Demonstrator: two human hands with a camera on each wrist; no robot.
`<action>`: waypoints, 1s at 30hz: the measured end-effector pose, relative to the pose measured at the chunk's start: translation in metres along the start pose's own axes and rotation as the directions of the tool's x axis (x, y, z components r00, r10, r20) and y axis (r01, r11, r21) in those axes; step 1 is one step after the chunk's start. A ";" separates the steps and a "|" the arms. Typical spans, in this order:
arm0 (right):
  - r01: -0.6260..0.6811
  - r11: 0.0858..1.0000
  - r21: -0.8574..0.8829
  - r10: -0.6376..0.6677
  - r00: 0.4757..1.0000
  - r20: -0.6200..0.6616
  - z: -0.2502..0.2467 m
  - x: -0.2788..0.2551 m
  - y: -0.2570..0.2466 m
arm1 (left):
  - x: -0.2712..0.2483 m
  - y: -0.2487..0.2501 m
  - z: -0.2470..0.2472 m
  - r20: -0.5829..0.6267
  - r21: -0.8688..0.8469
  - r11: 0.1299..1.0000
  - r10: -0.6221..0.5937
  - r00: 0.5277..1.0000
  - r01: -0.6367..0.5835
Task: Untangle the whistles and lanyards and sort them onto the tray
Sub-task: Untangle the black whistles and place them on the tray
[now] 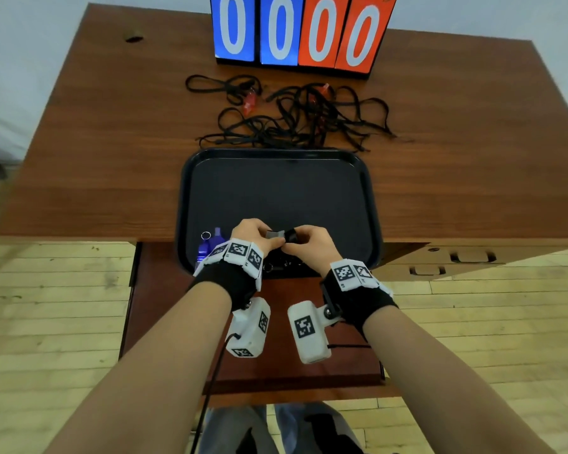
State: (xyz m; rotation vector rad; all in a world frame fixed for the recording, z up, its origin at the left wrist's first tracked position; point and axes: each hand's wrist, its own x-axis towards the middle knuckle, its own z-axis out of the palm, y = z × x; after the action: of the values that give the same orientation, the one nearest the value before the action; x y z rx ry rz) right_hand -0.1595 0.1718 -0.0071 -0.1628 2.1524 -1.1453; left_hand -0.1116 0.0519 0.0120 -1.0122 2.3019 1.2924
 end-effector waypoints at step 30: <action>-0.058 0.989 -0.138 0.047 0.996 -0.081 -0.012 0.021 -0.011 | 0.033 0.028 -0.034 0.066 0.323 0.942 0.077 0.995 -0.095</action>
State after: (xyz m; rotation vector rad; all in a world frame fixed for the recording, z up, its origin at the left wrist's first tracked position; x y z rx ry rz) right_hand -0.1855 0.1651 -0.0052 -0.1248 2.2935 -0.9850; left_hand -0.1522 0.0189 0.0294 -0.7642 2.4361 0.9098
